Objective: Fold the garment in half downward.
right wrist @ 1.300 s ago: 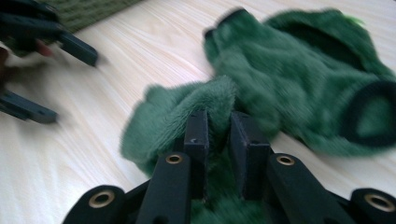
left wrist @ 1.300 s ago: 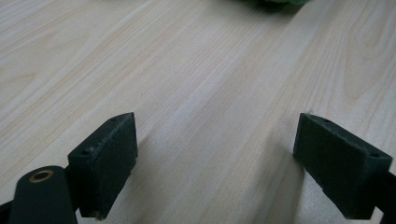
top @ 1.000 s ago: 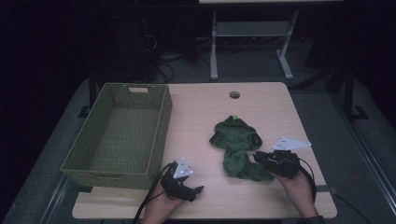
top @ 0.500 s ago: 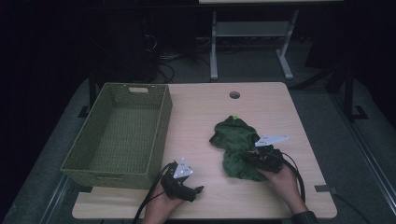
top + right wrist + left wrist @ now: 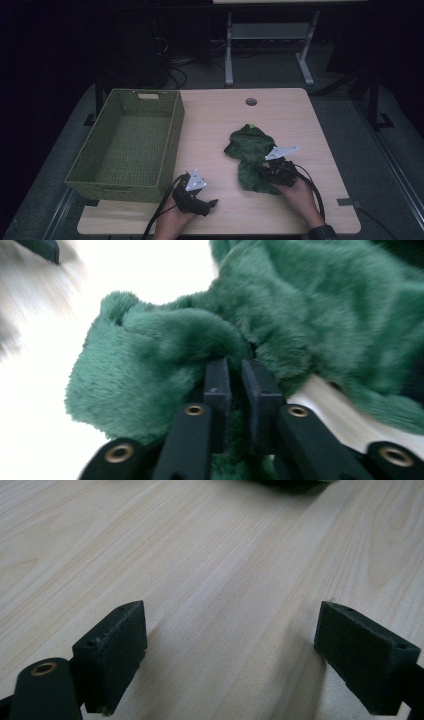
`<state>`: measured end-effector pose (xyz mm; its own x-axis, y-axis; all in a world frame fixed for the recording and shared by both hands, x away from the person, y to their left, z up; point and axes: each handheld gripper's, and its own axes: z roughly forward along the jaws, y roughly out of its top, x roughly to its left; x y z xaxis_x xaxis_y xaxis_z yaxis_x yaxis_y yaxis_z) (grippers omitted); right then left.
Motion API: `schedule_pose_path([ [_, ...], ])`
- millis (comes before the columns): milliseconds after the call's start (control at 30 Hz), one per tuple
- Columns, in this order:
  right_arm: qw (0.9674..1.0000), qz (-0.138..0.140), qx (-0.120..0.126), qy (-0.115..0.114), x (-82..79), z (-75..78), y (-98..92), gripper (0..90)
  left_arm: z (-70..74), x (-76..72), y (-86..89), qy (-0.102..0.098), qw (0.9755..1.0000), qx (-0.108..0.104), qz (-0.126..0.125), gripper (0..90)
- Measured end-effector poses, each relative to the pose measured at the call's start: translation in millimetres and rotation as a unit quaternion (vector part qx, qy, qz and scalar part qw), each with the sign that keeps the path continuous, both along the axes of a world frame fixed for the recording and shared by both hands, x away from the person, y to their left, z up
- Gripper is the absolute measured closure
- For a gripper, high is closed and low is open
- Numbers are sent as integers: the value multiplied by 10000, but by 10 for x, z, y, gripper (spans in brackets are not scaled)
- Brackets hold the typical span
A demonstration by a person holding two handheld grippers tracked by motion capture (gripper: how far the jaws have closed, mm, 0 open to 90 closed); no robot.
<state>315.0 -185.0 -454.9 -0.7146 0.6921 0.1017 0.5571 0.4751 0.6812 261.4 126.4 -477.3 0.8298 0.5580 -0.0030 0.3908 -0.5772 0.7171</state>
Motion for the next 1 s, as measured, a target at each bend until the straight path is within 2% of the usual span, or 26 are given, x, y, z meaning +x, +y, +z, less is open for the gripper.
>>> schedule_pose_path([
  [167, 9997, -185, 86, -153, -65, 104, -133, 700, 0, 0, -1, 2, 10000, 1, 2, 128],
  [267, 9992, -290, 113, -263, -119, 140, -244, 678, 0, 0, -1, 2, 10000, 1, 2, 128],
  [333, 9989, -354, 189, -256, -158, 152, -326, 667, 0, 0, -1, 1, 10000, 2, 1, 127],
  [467, 9984, -430, 168, -334, -239, 160, -467, 661, 0, 0, -1, 1, 10000, 0, 3, 128],
  [700, 9974, -541, 387, -278, -401, 140, -756, 645, 0, 0, -1, 1, 10000, -1, 4, 128],
  [767, 9968, -575, 440, -333, -454, 139, -845, 642, 0, 0, -1, 1, 10000, -1, 4, 128],
  [1000, 9956, -739, 502, -289, -616, 85, -1054, 630, 1, 2, 1, -12, 10000, 13, -3, 128],
])
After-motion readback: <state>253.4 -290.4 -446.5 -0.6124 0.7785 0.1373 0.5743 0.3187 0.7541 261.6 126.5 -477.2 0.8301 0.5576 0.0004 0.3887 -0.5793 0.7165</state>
